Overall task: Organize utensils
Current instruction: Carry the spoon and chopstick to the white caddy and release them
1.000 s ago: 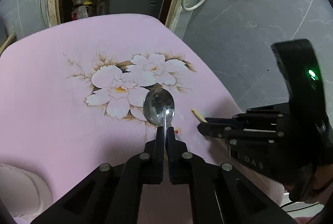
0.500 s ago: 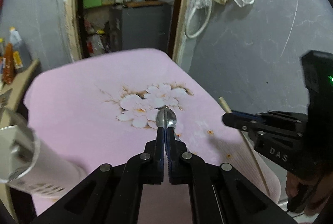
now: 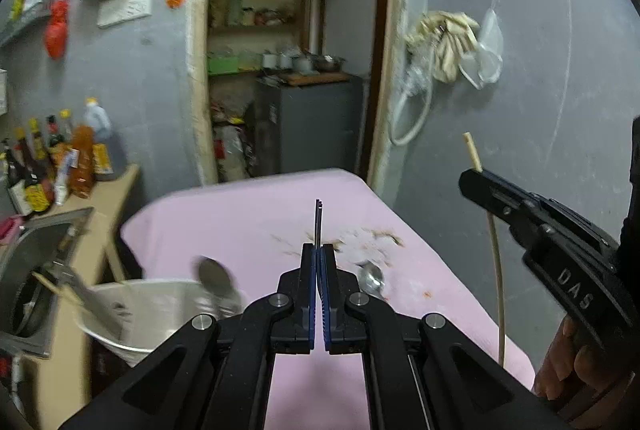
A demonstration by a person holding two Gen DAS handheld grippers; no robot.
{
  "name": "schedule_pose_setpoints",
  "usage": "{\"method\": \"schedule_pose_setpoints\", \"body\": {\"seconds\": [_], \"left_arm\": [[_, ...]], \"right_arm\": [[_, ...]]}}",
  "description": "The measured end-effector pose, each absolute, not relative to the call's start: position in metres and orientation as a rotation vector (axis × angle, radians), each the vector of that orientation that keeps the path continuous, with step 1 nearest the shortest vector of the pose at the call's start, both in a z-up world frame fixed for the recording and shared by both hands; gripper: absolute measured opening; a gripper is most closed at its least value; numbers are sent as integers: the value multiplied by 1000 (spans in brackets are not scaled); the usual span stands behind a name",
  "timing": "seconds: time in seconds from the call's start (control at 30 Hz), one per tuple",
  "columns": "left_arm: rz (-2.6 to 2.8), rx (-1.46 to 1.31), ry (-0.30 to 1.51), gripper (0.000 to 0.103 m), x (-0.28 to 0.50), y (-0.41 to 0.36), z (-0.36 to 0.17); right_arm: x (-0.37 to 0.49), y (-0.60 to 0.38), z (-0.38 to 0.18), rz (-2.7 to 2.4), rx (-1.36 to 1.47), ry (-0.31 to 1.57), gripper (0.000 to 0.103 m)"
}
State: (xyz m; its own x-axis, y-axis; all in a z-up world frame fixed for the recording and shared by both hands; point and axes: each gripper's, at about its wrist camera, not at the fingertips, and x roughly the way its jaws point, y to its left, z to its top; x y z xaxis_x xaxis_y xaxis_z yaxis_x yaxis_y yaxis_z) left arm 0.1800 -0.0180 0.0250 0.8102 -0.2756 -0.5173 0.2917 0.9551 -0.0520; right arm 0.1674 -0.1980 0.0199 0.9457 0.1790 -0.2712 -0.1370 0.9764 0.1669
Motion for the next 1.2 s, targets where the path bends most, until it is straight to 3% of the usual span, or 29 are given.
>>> {"method": "schedule_pose_setpoints", "body": {"seconds": [0.3,0.53,1.2], "left_arm": [[-150,-17,500,3,175,72,87],[-14,-17,439,3,174,125,105],[146,50,466,3,216,158,55]], "right_arm": [[188,-141,67,365,340,122,4],[220,-95,60,492,426,92,4],[272,-14,0,339,300,54,4]]}}
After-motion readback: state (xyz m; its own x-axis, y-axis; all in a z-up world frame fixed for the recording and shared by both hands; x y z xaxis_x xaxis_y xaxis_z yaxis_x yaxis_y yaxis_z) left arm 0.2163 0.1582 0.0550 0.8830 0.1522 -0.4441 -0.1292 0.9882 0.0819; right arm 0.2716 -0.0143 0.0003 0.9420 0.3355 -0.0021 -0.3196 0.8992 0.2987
